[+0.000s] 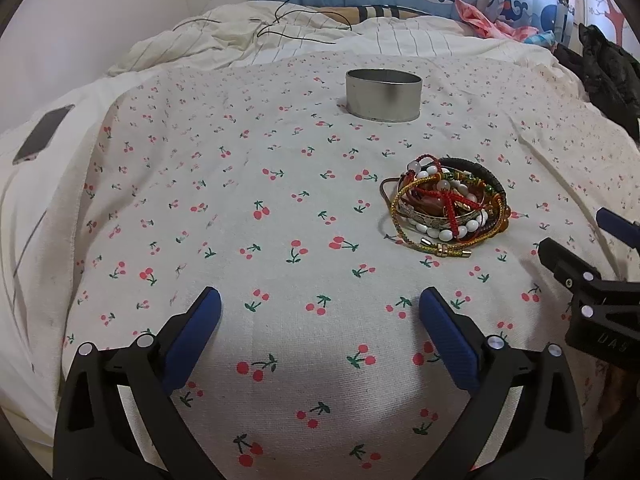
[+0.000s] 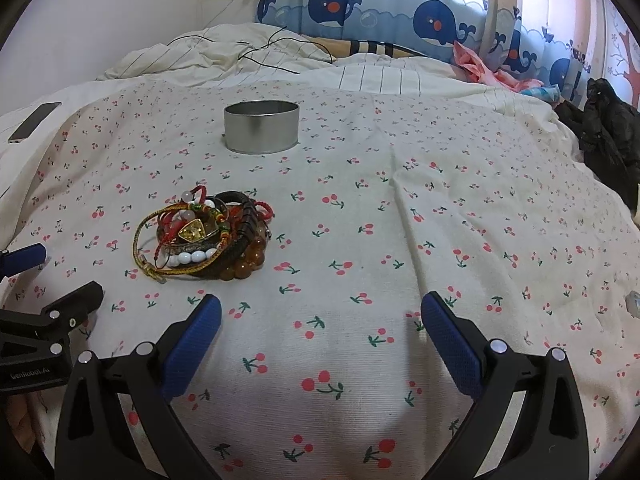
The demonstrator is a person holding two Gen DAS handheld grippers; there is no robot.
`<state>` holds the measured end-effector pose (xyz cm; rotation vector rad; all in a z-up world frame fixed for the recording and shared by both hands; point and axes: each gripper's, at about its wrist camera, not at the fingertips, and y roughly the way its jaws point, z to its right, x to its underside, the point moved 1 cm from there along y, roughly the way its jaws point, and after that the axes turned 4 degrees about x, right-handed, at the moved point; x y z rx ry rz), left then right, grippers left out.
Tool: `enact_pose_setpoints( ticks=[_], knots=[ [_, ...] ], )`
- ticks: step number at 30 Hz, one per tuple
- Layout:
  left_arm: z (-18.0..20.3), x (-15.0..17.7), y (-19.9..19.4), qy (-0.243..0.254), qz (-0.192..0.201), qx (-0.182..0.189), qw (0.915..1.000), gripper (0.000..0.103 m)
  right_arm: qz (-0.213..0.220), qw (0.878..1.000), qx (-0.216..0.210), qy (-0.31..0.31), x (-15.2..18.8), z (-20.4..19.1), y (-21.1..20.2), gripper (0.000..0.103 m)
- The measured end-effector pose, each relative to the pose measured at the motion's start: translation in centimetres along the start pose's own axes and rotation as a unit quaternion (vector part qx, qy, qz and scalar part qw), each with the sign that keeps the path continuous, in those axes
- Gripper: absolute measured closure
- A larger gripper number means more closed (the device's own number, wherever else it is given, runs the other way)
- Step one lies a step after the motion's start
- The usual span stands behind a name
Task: Organize jewelry
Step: 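Move the right tool down over the bracelet pile while the left tool approaches it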
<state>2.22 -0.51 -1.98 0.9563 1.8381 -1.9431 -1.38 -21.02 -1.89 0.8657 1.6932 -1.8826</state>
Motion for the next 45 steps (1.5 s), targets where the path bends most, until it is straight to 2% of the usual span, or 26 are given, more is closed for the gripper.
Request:
enact_pose_setpoints(
  ticks=[6, 12, 15, 19, 20, 22, 23, 27, 33, 35, 37, 41, 42, 45],
  knots=[
    [-0.2, -1.8, -0.7, -0.004, 0.013, 0.016, 0.9998, 0.008, 0.017, 1.0, -0.016, 0.001, -0.8, 0.4, -1.2, 0.007],
    [-1.0, -4.8, 0.9, -0.006, 0.001, 0.015, 0.9999, 0.008, 0.019, 0.997, -0.079, 0.003, -2.4, 1.1, -1.8, 0.007],
    [-1.4, -6.3, 1.7, -0.001, -0.005, 0.026, 0.9996, 0.008, 0.013, 0.995, -0.095, -0.026, -3.6, 0.6, -1.4, 0.008],
    [-1.1, -7.4, 2.4, 0.022, -0.015, 0.066, 0.9974, 0.008, 0.001, 0.99, -0.121, -0.069, -5.1, -0.1, -0.3, 0.008],
    [-0.9, -7.3, 2.5, 0.026, -0.018, 0.087, 0.9958, 0.008, -0.005, 0.989, -0.128, -0.076, -5.4, -0.1, 0.1, 0.008],
    [-0.4, -6.8, 2.6, 0.035, -0.028, 0.119, 0.9919, 0.008, -0.018, 0.984, -0.152, -0.089, -5.9, -0.1, 0.8, 0.014],
    [-0.1, -6.6, 2.7, 0.042, -0.032, 0.13, 0.9902, 0.008, -0.024, 0.983, -0.157, -0.095, -6.0, -0.1, 1.2, 0.024],
    [0.5, -6.5, 2.7, 0.06, -0.025, 0.109, 0.9919, 0.008, -0.036, 0.976, -0.171, -0.13, -6.4, -0.7, 2.4, 0.052],
    [-0.3, -6.3, 2.3, 0.044, -0.023, 0.112, 0.9925, 0.008, -0.026, 0.964, -0.199, -0.177, -7.0, -2.8, 2.8, 0.053],
    [0.0, -6.2, 2.1, 0.052, -0.021, 0.11, 0.9924, 0.008, -0.033, 0.959, -0.204, -0.194, -7.0, -3.8, 3.3, 0.062],
    [0.2, -6.1, 2.0, 0.06, -0.02, 0.103, 0.9927, 0.008, -0.048, 0.955, -0.216, -0.196, -6.6, -4.2, 3.9, 0.076],
    [0.8, -6.0, 1.7, 0.079, -0.014, 0.093, 0.9924, 0.008, -0.064, 0.955, -0.21, -0.201, -6.0, -4.3, 4.6, 0.083],
    [0.8, -6.0, 1.6, 0.081, -0.013, 0.092, 0.9923, 0.008, -0.062, 0.956, -0.205, -0.199, -6.2, -4.2, 4.6, 0.092],
    [0.8, -6.0, 1.5, 0.083, -0.011, 0.091, 0.9924, 0.008, -0.056, 0.959, -0.216, -0.173, -6.6, -3.2, 4.3, 0.101]
  ],
)
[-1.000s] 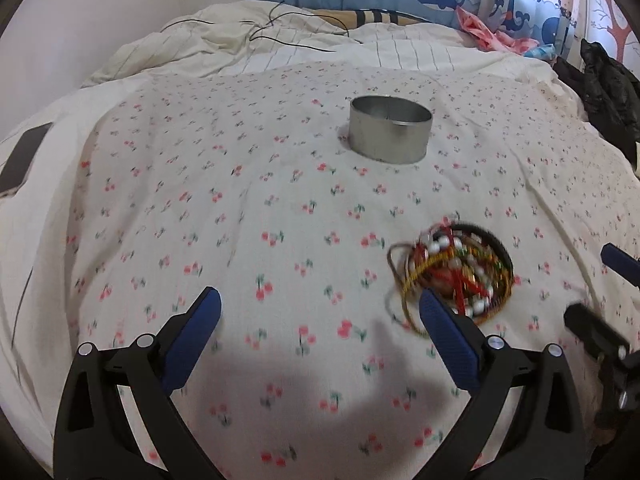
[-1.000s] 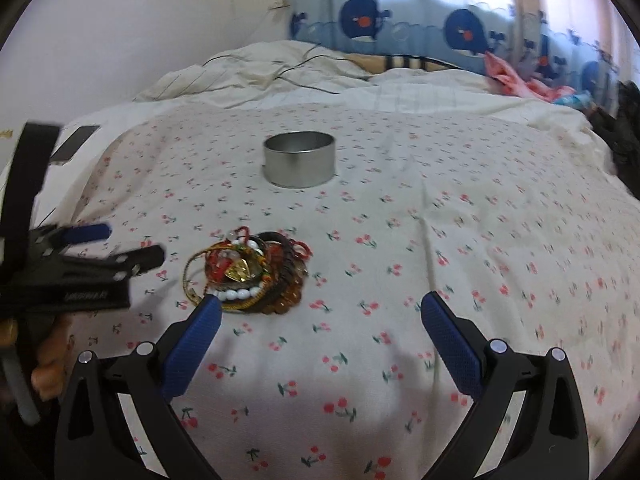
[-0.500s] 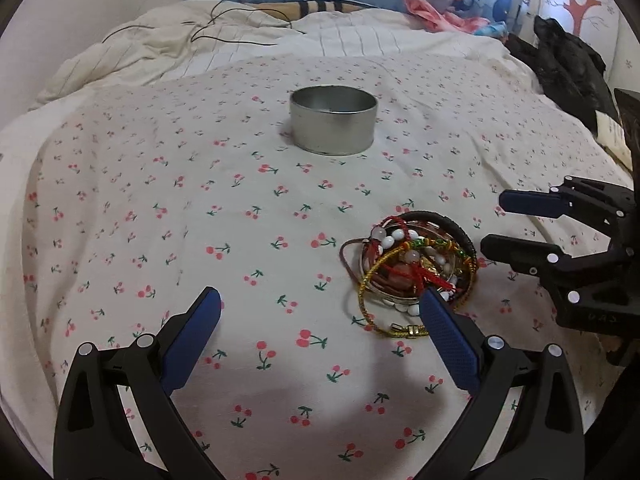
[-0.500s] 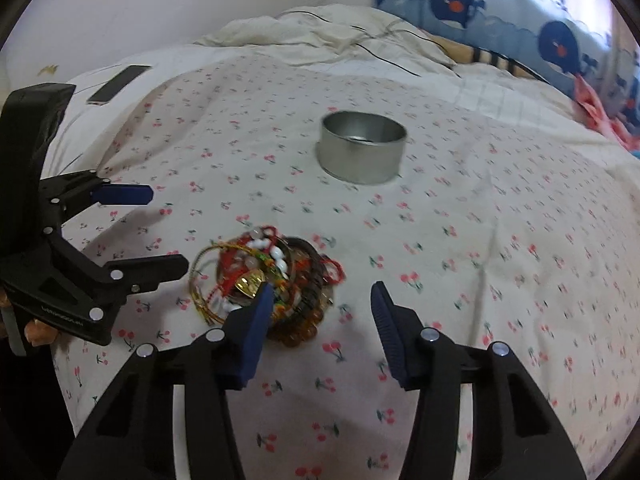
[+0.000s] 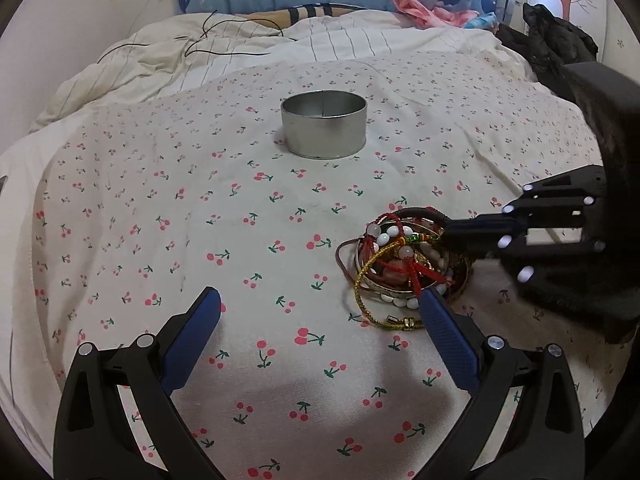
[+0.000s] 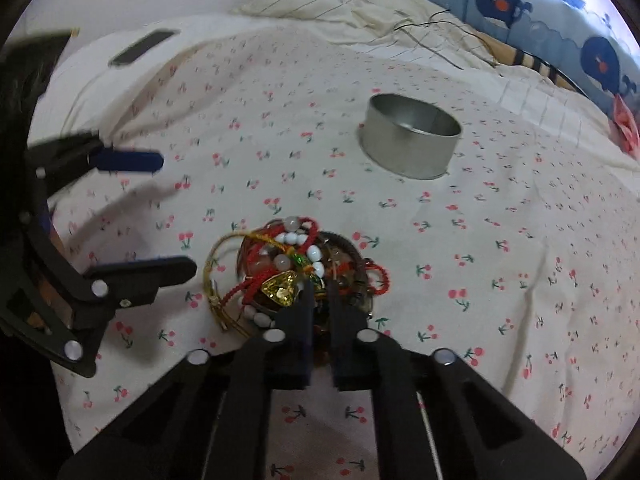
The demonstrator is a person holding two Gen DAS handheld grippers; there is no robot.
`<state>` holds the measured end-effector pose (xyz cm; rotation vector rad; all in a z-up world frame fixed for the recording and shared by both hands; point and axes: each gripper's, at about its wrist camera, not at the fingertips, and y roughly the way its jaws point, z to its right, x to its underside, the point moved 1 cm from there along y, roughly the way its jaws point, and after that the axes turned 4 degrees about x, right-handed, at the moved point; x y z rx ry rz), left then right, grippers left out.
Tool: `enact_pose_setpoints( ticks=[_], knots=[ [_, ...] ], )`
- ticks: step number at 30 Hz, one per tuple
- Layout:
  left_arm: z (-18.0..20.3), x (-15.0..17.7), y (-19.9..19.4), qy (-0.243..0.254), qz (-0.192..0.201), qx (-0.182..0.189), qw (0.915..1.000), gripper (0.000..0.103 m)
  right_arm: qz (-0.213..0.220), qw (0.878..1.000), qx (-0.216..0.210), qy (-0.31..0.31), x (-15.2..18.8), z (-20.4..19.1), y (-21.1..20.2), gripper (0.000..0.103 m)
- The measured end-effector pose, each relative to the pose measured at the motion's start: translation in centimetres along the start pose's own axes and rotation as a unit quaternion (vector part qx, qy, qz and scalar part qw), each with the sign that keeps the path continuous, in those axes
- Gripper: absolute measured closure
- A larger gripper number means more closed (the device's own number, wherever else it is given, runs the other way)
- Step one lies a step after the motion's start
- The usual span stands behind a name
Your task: Organize jewelry
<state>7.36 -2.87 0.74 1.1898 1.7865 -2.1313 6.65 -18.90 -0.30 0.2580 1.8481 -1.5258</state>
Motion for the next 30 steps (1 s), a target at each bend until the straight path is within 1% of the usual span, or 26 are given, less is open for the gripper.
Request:
enact_pose_setpoints(
  ticks=[3, 5, 8, 15, 17, 18, 19, 20, 23, 26, 29, 30],
  knots=[
    [-0.1, 0.0, 0.1, -0.005, -0.001, 0.004, 1.0, 0.008, 0.016, 1.0, -0.003, 0.018, -0.1, 0.7, -1.0, 0.102],
    [-0.2, 0.0, 0.2, -0.008, -0.003, 0.003, 1.0, 0.008, 0.018, 1.0, -0.007, 0.02, -0.1, 0.8, -1.2, 0.102],
    [-0.5, 0.0, 0.3, -0.014, -0.004, 0.003, 0.9999, 0.008, 0.004, 0.998, -0.041, 0.038, 0.1, 1.0, -0.7, 0.102],
    [-0.6, 0.0, 0.3, -0.016, -0.004, 0.006, 0.9999, 0.008, -0.021, 0.999, -0.041, 0.025, 0.7, 0.2, 0.4, 0.101],
    [-0.5, 0.0, 0.2, -0.015, -0.004, 0.006, 0.9999, 0.008, -0.025, 0.998, -0.054, 0.028, 0.8, 0.2, 0.5, 0.086],
    [-0.5, 0.0, 0.2, -0.015, -0.003, 0.006, 0.9999, 0.008, -0.021, 0.998, -0.058, 0.024, 0.7, -0.1, 0.3, 0.07],
    [-0.5, 0.0, 0.2, -0.015, -0.003, 0.007, 0.9999, 0.008, -0.019, 0.998, -0.054, 0.017, 0.8, -0.3, 0.2, 0.061],
    [-0.5, 0.0, 0.1, -0.015, -0.003, 0.008, 0.9999, 0.008, -0.017, 0.998, -0.052, 0.009, 0.8, -0.6, 0.2, 0.058],
    [-0.5, 0.0, 0.1, -0.016, -0.002, 0.008, 0.9998, 0.008, 0.0, 0.999, -0.039, 0.005, 0.7, -0.7, -0.4, 0.057],
    [-0.5, 0.0, 0.0, -0.015, -0.002, 0.008, 0.9998, 0.008, 0.029, 0.999, -0.034, 0.03, 0.2, 0.5, -1.7, 0.056],
    [-0.5, 0.0, 0.1, -0.015, -0.004, 0.009, 0.9998, 0.008, 0.015, 0.999, -0.028, 0.032, 0.3, 0.9, -1.2, 0.057],
    [-0.5, 0.0, 0.1, -0.014, -0.005, 0.009, 0.9998, 0.008, 0.008, 0.999, -0.031, 0.031, 0.3, 0.8, -0.8, 0.062]
  ],
)
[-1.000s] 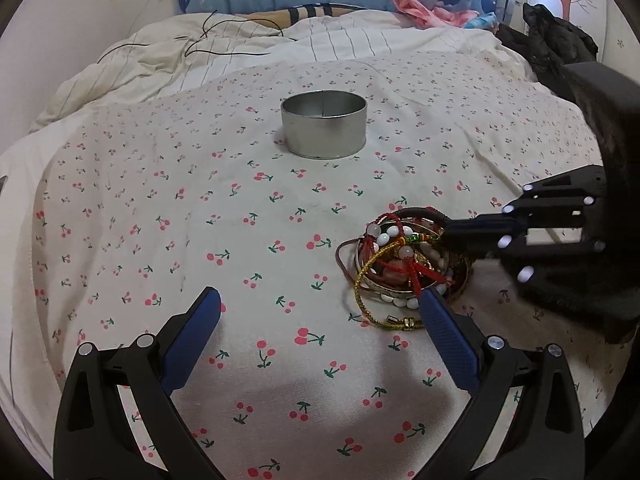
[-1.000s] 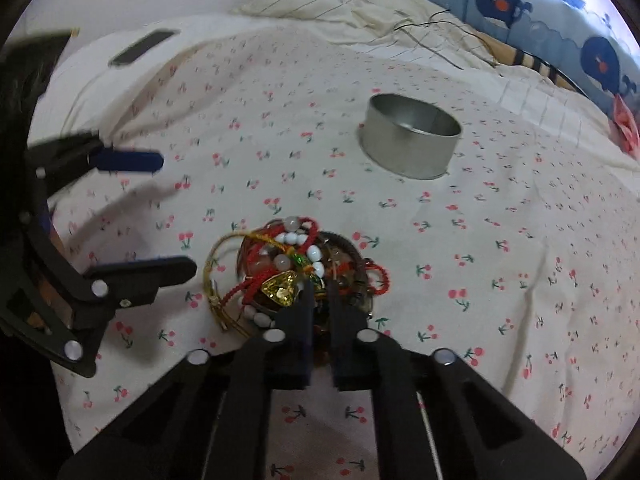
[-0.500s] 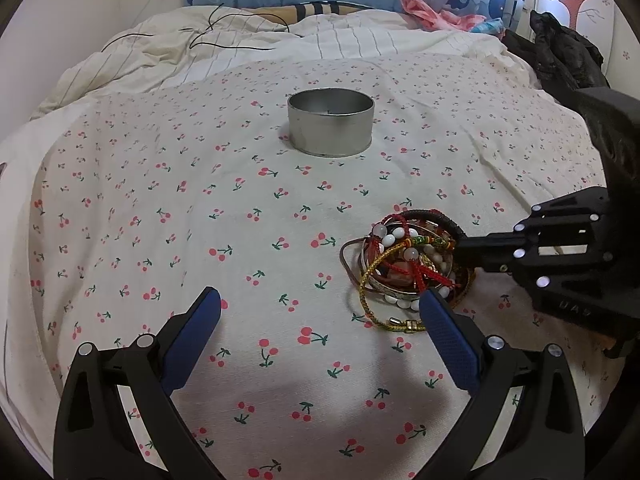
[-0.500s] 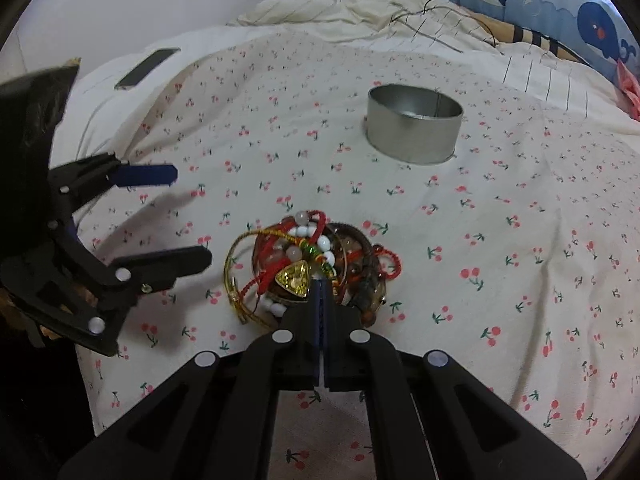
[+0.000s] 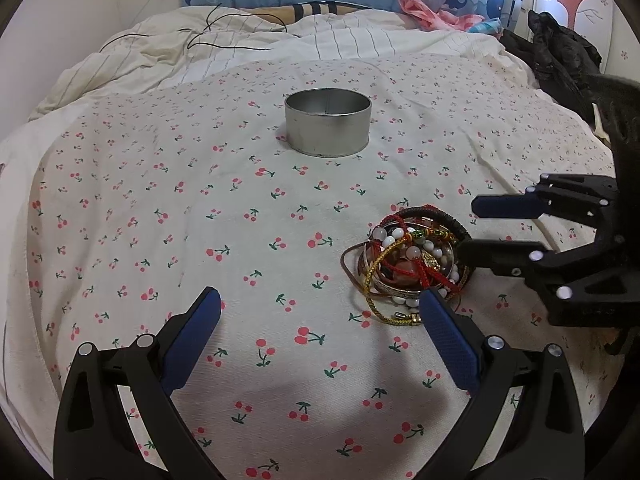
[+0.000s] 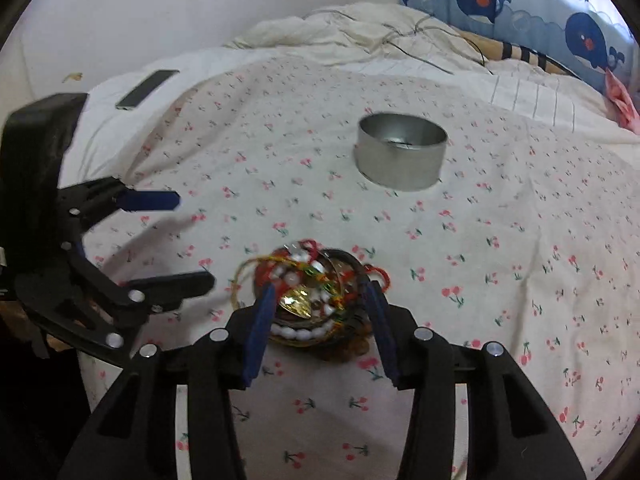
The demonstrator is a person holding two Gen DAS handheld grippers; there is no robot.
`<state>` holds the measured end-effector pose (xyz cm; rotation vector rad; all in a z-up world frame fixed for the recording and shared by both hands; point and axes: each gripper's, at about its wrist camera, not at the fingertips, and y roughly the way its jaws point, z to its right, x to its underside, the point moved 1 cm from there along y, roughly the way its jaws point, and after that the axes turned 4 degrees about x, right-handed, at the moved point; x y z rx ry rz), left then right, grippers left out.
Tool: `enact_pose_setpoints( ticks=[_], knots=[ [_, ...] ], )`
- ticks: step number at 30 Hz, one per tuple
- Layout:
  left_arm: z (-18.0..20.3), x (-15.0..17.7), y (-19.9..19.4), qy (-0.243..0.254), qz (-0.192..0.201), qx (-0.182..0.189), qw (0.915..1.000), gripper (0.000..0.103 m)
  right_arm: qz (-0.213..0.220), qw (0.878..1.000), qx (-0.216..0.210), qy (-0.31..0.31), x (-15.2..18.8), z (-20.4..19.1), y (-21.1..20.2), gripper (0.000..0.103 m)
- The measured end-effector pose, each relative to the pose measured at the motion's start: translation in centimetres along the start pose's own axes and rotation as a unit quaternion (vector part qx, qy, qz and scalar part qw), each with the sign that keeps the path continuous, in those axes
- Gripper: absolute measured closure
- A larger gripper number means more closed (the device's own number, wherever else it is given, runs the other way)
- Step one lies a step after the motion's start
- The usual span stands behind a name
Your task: Organize jewelry
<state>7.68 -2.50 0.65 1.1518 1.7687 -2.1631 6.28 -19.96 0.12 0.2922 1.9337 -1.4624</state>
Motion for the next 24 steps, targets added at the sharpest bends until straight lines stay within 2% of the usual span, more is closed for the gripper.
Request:
enact_pose_setpoints(
  ticks=[4, 8, 10, 16, 17, 18, 20, 21, 24],
  knots=[
    [0.2, 0.0, 0.0, 0.005, -0.001, 0.0, 1.0, 0.008, -0.009, 1.0, 0.013, -0.018, 0.1, -0.6, 0.9, 0.064],
    [0.3, 0.1, 0.1, 0.007, -0.002, -0.002, 1.0, 0.008, 0.005, 0.999, 0.021, -0.034, 0.0, -0.8, 0.5, 0.08],
    [0.3, 0.1, 0.1, 0.005, -0.001, 0.001, 1.0, 0.008, 0.018, 0.999, 0.018, -0.045, -0.5, -1.3, 0.3, 0.08],
    [0.3, 0.1, 0.2, 0.008, -0.003, 0.001, 1.0, 0.008, -0.011, 0.998, 0.029, -0.055, -0.7, -1.2, 2.5, 0.081],
    [0.3, 0.1, 0.2, 0.007, -0.003, 0.002, 1.0, 0.008, -0.01, 0.998, 0.032, -0.056, -0.7, -1.2, 2.5, 0.083],
    [0.4, 0.1, 0.1, 0.007, -0.003, 0.003, 1.0, 0.008, -0.007, 0.998, 0.04, -0.058, -0.7, -1.2, 2.5, 0.095],
    [0.4, 0.1, 0.2, 0.009, -0.003, 0.002, 1.0, 0.008, -0.001, 0.998, 0.037, -0.056, -0.8, -1.1, 2.2, 0.097],
    [0.4, 0.1, 0.2, 0.009, -0.003, 0.001, 1.0, 0.008, 0.003, 0.997, 0.04, -0.058, -0.8, -1.2, 2.0, 0.103],
    [0.3, 0.1, 0.2, 0.006, -0.004, 0.0, 1.0, 0.008, 0.028, 0.998, 0.039, -0.047, -1.3, -0.8, 0.7, 0.103]
  ],
)
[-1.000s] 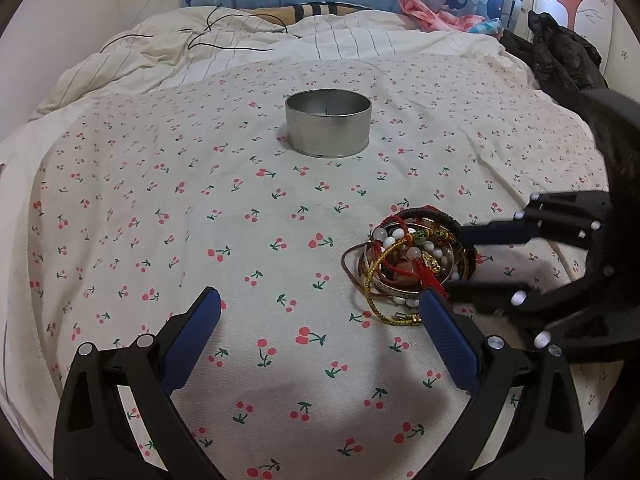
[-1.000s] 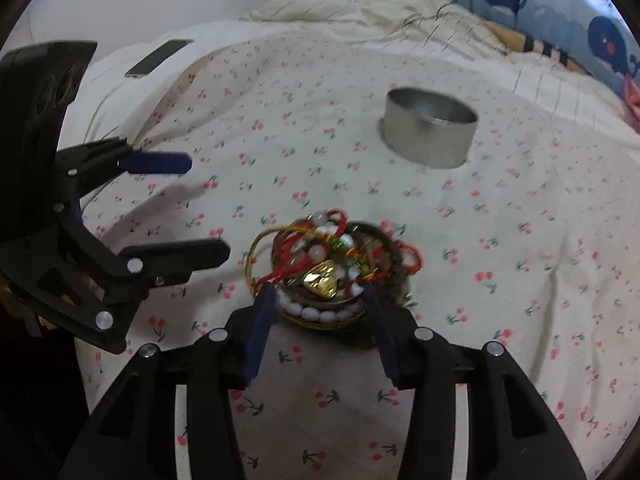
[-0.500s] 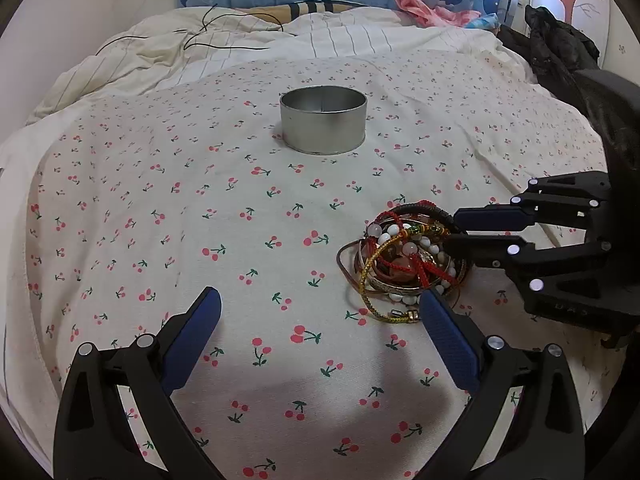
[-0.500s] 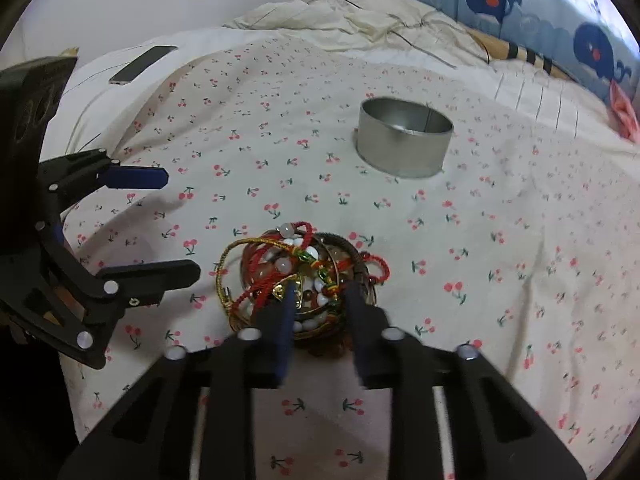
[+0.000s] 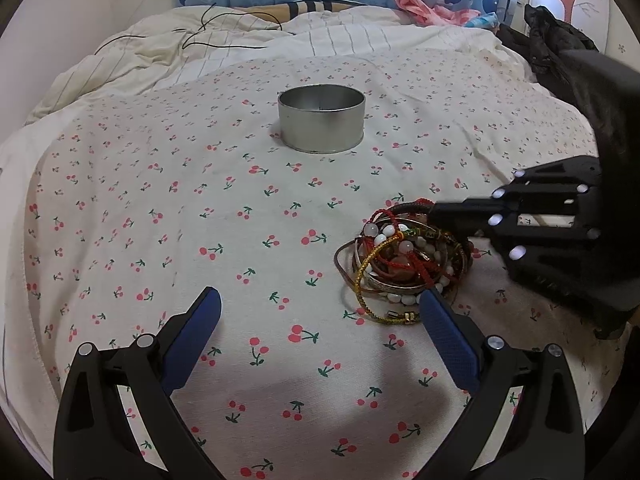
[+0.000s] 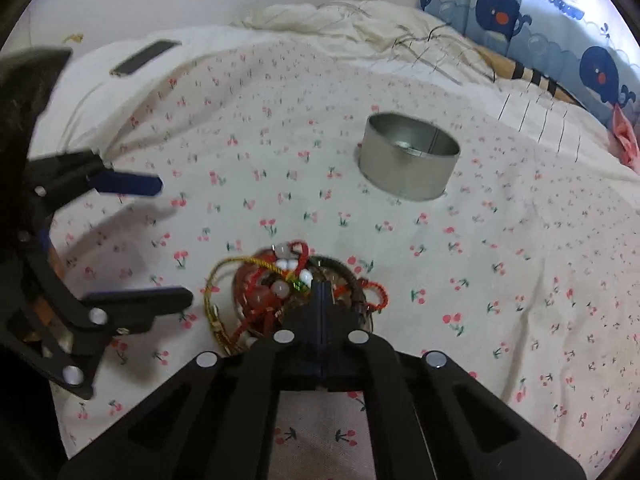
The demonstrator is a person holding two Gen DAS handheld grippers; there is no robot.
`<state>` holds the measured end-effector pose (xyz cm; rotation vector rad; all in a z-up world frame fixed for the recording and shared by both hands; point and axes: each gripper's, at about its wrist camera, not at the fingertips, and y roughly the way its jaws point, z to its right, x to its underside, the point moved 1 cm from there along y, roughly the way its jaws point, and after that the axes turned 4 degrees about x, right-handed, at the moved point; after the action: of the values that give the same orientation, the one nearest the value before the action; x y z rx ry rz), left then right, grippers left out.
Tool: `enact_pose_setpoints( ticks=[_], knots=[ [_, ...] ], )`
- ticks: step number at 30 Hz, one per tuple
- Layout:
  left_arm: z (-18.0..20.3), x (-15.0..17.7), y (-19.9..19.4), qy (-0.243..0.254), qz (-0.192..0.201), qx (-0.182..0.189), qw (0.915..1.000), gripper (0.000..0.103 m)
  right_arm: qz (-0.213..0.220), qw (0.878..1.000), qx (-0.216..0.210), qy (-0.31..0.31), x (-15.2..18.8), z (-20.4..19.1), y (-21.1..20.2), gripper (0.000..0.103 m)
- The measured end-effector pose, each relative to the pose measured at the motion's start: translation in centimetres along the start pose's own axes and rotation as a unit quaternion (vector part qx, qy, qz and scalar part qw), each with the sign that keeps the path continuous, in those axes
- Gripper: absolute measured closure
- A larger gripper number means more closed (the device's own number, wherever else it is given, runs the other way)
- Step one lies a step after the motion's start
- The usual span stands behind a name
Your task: Organize jewelry
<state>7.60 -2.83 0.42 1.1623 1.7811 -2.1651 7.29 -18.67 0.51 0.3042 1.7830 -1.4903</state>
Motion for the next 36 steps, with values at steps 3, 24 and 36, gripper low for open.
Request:
enact_pose_setpoints(
  ticks=[3, 24, 36],
  knots=[
    [-0.1, 0.0, 0.1, -0.003, -0.002, -0.001, 1.0, 0.008, 0.012, 1.0, -0.015, 0.018, -0.4, 0.7, -0.8, 0.103],
    [0.1, 0.0, -0.1, -0.004, 0.0, 0.009, 1.0, 0.008, -0.008, 0.999, -0.016, -0.05, -0.5, -1.2, 1.5, 0.051],
    [0.3, 0.0, -0.3, 0.002, -0.001, 0.01, 1.0, 0.008, -0.013, 0.997, -0.07, -0.036, -1.5, -0.1, 2.3, 0.063]
  ],
)
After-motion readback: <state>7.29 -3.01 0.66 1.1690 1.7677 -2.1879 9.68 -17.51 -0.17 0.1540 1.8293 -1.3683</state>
